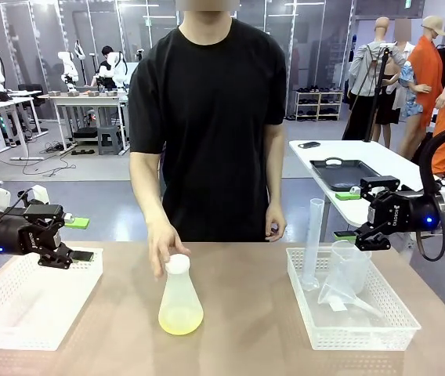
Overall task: Prepare the solutions needed for the experiment.
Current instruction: When the human places the Big flask in the center of the table, pick up the Big flask and place it in the left Organizing basket.
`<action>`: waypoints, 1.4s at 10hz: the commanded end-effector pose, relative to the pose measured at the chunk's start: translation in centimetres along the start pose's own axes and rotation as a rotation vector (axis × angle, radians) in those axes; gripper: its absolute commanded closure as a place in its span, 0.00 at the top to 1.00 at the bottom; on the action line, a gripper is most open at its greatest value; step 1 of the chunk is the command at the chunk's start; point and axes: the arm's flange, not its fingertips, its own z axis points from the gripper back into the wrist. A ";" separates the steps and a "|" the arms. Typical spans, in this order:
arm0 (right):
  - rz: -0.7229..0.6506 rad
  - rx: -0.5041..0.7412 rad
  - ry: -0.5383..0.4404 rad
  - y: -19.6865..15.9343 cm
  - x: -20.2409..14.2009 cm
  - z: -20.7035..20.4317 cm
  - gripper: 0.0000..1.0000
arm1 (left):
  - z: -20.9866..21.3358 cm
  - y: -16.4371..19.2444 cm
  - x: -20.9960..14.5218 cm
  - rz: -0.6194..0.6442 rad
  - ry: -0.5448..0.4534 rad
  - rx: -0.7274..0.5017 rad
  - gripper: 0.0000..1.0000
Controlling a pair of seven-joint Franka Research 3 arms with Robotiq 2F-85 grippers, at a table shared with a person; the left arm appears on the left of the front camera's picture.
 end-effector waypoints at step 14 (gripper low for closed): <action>0.002 0.004 0.004 0.0 0.0 0.0 0.84 | 0.0 -0.2 0.1 -0.013 -0.001 -0.006 1.00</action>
